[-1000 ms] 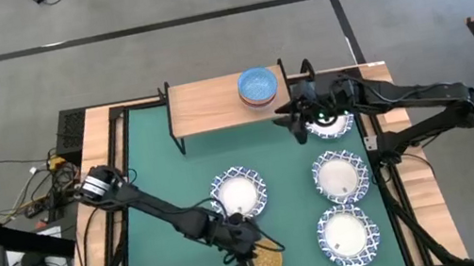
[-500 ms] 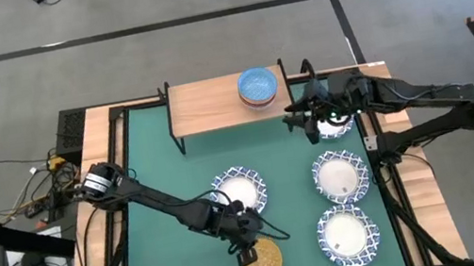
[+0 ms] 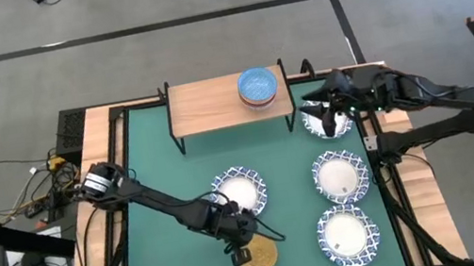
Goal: Place and stack bowls onto a shelf
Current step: Stack the yellow bowl on top of the light blue bowl on the shelf
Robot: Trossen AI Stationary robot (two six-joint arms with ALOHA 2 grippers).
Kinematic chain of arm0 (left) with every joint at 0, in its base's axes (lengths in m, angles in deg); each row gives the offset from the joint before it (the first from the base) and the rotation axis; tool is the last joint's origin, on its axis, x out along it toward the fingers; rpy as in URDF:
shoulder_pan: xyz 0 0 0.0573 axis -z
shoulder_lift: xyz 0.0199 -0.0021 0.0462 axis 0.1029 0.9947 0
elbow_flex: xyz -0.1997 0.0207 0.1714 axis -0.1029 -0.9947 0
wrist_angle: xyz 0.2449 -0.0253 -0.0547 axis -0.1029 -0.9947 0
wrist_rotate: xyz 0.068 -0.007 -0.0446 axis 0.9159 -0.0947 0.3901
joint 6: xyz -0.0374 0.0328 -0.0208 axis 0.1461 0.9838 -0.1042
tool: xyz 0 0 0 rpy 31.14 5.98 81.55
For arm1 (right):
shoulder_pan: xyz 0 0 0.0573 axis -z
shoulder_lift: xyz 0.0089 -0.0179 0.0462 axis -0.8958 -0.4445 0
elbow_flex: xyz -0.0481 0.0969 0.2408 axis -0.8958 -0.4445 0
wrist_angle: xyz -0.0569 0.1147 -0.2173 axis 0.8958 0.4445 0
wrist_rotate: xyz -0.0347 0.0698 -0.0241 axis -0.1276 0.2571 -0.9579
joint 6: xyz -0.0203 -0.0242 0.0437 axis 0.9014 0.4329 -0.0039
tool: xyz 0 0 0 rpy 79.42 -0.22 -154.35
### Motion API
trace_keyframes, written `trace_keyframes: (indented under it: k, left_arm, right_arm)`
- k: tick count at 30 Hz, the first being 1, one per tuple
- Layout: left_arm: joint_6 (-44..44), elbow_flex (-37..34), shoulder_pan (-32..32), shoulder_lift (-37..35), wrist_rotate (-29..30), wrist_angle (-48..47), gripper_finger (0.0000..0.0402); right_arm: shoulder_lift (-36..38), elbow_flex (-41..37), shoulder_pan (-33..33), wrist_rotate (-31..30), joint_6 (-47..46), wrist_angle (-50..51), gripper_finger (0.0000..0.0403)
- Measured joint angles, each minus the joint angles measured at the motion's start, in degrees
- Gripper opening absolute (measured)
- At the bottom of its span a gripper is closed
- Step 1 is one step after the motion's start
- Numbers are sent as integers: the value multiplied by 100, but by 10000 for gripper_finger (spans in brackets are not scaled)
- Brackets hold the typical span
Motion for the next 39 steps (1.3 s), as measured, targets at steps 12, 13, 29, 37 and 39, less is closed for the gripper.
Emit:
trace_keyframes:
  k: [12,13,29,37,39]
  left_arm:
    - [1111,1195,-737,10,210,-1046,2]
    - [1314,1413,-816,4,309,-1292,2]
    - [2632,4234,-1778,-22,3831,-2821,0]
    - [3088,4386,-1906,-7,4997,-2653,0]
    - [3182,4386,-1912,-7,5163,-2596,0]
  right_arm:
    - [-63,-2,-116,184,-750,810,198]
    - [-77,-5,-155,186,-805,862,198]
    - [-221,-4,-1038,148,-885,311,207]
    - [-547,-2,-1169,-844,-11,-860,238]
    - [-715,0,-1143,-1203,291,-1027,246]
